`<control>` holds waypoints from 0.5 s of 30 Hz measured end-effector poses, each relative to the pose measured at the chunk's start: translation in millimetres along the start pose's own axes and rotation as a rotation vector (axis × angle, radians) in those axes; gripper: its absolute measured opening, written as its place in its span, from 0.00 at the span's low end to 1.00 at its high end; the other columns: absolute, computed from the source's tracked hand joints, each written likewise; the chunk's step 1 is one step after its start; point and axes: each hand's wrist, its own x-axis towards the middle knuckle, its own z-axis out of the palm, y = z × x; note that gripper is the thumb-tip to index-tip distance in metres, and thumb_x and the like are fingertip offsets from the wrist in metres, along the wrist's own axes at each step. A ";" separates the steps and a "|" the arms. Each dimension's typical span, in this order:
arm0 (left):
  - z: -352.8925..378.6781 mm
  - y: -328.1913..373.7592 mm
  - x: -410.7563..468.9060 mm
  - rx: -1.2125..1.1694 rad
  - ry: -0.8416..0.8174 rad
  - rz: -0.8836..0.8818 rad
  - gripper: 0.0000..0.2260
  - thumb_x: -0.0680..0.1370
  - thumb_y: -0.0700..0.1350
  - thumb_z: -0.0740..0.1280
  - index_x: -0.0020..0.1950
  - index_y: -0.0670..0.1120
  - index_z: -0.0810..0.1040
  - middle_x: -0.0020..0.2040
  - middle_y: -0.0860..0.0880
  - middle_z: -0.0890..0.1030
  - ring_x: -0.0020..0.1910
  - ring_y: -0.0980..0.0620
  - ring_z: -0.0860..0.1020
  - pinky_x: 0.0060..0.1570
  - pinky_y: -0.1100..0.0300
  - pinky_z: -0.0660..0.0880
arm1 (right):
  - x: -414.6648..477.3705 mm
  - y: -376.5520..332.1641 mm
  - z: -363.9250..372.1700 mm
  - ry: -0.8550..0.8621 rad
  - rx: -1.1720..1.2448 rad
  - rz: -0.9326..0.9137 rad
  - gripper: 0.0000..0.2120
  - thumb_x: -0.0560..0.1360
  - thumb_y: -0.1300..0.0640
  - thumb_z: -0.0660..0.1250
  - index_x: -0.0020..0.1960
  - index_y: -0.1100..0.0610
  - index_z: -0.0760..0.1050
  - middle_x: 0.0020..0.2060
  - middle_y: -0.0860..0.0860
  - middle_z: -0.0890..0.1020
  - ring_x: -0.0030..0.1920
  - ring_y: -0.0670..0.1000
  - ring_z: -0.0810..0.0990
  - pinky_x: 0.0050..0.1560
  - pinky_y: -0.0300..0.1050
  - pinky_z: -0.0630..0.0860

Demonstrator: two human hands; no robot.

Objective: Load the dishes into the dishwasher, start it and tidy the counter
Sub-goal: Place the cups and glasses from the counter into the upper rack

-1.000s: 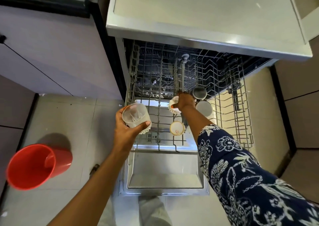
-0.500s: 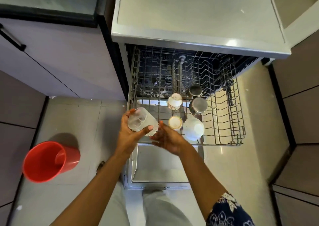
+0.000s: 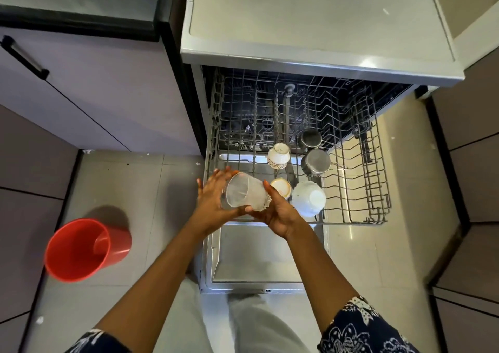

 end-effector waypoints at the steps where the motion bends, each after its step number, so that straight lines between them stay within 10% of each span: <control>1: -2.4 -5.6 3.5 0.072 0.039 0.001 0.47 0.59 0.79 0.59 0.73 0.60 0.59 0.76 0.53 0.58 0.76 0.51 0.51 0.73 0.42 0.38 | 2.3 -4.9 1.0 0.058 -0.014 -0.039 0.15 0.74 0.51 0.67 0.56 0.60 0.74 0.50 0.59 0.80 0.46 0.57 0.81 0.37 0.49 0.82; 8: -3.6 -38.4 22.5 -0.183 0.163 -0.356 0.41 0.74 0.55 0.68 0.78 0.53 0.45 0.78 0.47 0.50 0.76 0.42 0.51 0.71 0.40 0.55 | 20.6 -48.2 4.2 0.372 -0.476 -0.353 0.21 0.70 0.54 0.74 0.59 0.57 0.72 0.55 0.55 0.80 0.51 0.53 0.79 0.46 0.50 0.81; 15: 17.3 -51.5 22.5 -0.438 0.259 -0.242 0.28 0.79 0.62 0.54 0.77 0.55 0.52 0.77 0.50 0.59 0.74 0.48 0.61 0.71 0.43 0.62 | 58.1 -53.6 13.7 0.516 -1.463 -0.643 0.33 0.64 0.43 0.76 0.63 0.55 0.71 0.58 0.55 0.77 0.57 0.56 0.75 0.57 0.52 0.74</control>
